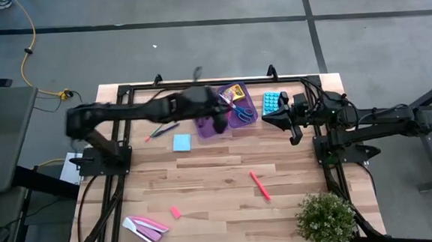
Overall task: Pack school essentials
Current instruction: Put the pink pen into the purple supply box
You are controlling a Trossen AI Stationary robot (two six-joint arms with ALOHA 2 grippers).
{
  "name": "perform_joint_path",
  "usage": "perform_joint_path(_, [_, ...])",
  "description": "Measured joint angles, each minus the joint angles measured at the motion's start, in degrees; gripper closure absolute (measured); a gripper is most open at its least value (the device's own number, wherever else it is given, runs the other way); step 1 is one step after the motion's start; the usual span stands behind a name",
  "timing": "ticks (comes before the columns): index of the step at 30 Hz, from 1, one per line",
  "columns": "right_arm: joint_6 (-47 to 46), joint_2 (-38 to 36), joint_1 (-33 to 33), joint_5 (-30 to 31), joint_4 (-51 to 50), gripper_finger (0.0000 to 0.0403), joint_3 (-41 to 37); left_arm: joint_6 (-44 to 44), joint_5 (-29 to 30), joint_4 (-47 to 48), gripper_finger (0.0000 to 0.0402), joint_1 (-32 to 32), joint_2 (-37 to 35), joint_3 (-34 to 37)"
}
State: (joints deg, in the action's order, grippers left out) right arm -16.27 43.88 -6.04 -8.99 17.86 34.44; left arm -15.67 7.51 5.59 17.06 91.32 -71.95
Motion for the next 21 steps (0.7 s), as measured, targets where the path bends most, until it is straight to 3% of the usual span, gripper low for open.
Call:
perform_joint_path(5, [-0.17,0.0,0.0,0.04,-0.08,0.0402,0.0,0.35,-0.62,5.28,0.0389,3.43,11.88,-9.69])
perform_joint_path(10, [-0.2,0.0,0.0,0.08,-1.11,0.0402,0.0,-10.32,-4.16,6.33,0.0389,5.69,21.4,-15.56])
perform_joint_path(21, [-0.39,0.0,-0.01,0.08,-2.32,0.0402,-0.02,-23.6,-5.46,7.97,0.0389,7.82,29.11,-18.79])
